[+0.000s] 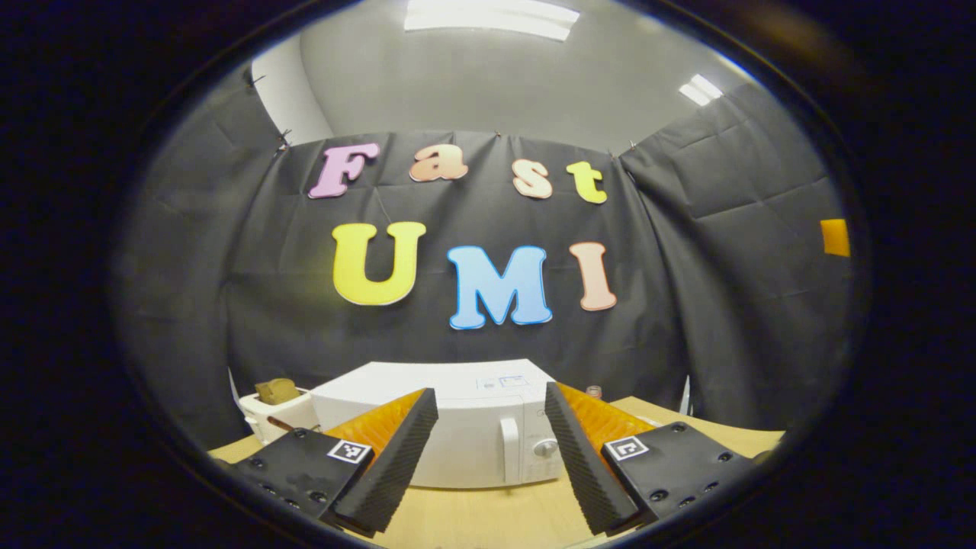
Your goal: Open the microwave oven with the left hand, put the food in, and close the microwave oven.
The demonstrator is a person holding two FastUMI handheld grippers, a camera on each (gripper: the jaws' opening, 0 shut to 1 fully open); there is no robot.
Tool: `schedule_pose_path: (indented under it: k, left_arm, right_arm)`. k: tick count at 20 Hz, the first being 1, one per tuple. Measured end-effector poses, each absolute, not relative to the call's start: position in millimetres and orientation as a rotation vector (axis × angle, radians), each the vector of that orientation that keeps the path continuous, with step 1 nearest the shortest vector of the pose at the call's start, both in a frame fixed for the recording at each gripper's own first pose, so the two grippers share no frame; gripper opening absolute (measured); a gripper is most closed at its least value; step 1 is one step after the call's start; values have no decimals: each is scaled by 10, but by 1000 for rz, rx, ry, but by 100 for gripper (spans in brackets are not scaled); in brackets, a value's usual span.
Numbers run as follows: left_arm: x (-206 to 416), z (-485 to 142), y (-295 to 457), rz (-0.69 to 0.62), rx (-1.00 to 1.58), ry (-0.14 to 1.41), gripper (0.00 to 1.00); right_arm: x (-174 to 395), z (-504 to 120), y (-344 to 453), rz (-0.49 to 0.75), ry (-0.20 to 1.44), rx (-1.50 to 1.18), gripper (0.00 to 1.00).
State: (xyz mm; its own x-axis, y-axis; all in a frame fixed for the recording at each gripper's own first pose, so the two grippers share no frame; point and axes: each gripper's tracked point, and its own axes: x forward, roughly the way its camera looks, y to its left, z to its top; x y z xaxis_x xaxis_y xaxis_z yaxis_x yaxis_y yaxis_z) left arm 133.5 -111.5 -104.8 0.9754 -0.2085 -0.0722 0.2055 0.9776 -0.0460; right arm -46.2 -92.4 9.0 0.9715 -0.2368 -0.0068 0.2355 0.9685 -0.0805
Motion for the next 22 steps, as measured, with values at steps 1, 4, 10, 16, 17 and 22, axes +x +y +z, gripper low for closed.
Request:
schedule_pose_path:
  k: [1, 4, 10, 16, 17, 22]
  left_arm:
    - [1460, -1178, -1160, -213, -42, 96, 95]
    - [1745, -1475, -1287, -215, -48, 144, 96]
    - [2293, -2168, -1612, -231, -15, 254, 96]
    - [2500, -2776, -1802, -213, 27, 372, 82]
    - [2537, -2836, -1794, -208, 36, 384, 76]
    - [2641, -3023, -1741, -167, 38, 427, 39]
  right_arm:
    - [-496, 75, -986, -258, 26, -84, 98]
    - [-595, 49, -1135, -305, 51, -99, 98]
    - [-714, 14, -1429, -373, 88, -114, 98]
    - [-733, -41, -1587, -393, 123, -101, 98]
    - [-733, -53, -1598, -391, 123, -105, 98]
    - [-708, -76, -1601, -372, 130, -128, 98]
